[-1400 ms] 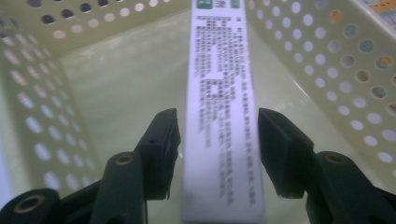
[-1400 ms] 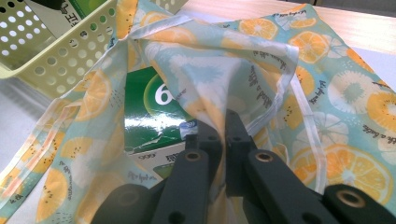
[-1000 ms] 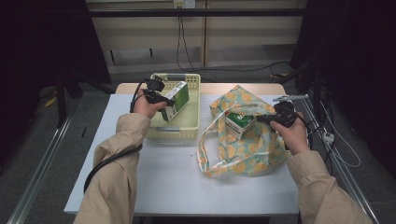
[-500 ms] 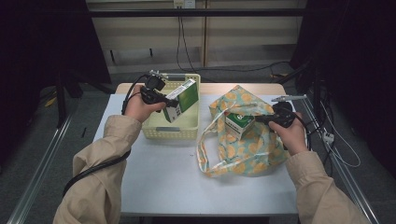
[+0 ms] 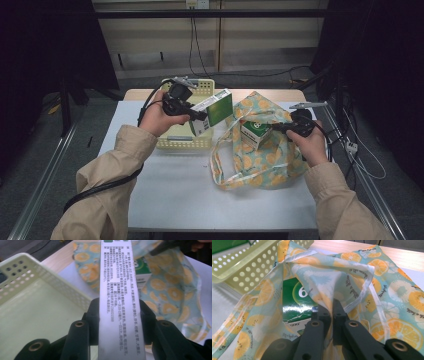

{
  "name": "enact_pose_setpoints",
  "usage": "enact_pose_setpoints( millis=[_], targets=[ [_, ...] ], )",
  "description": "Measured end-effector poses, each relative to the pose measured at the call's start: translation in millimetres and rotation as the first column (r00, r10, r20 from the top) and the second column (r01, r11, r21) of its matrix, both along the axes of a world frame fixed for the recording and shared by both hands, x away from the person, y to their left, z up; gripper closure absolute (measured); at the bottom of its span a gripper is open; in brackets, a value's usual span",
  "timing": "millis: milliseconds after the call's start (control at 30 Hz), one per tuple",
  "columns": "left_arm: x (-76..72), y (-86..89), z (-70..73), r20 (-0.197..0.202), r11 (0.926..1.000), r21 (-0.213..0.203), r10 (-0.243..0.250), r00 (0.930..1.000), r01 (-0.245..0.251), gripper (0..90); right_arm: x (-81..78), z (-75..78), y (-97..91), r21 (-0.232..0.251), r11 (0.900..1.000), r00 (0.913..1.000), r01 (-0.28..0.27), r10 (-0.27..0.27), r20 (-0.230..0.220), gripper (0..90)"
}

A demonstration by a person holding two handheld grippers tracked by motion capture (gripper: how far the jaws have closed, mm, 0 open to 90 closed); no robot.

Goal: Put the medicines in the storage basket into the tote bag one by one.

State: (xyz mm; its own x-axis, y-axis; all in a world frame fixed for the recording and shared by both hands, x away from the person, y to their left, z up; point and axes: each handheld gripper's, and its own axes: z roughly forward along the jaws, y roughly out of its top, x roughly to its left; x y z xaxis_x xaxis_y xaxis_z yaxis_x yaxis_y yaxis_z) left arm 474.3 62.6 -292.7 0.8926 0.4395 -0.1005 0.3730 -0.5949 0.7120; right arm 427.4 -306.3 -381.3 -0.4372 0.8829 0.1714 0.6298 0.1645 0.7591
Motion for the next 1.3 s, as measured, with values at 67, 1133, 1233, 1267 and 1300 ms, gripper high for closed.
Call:
enact_pose_setpoints(
  millis=[67,1133,1233,1267,1300],
  targets=[
    [-5.6,-8.2,-0.9,-0.007,0.9996,-0.004,-0.027,0.9996,0.027,62.9,-0.2,0.7,0.4,0.001,1.0,1.0,0.001,-0.001,0.002,88.8],
    [-44.1,-78.5,-42.0,-0.047,0.9708,0.056,-0.231,0.9719,0.233,62.8,-5.0,11.2,2.0,-0.002,0.9999,0.9996,-0.012,0.012,0.025,88.7],
    [-45.6,-82.7,-49.0,-0.073,0.9639,0.021,-0.264,0.9619,0.266,62.8,-5.6,14.8,0.8,-0.002,1.0,0.9995,-0.009,0.009,0.031,88.7],
    [-46.5,-83.8,-48.6,-0.062,0.9652,0.069,-0.248,0.9667,0.252,62.8,-5.7,16.0,0.4,-0.002,1.0,0.9995,-0.007,0.007,0.032,88.7],
    [-45.8,-84.9,-53.0,-0.079,0.9643,0.025,-0.261,0.9621,0.264,62.9,-5.7,17.3,0.1,-0.005,1.0,0.9994,-0.008,0.008,0.032,88.7]
  ],
)
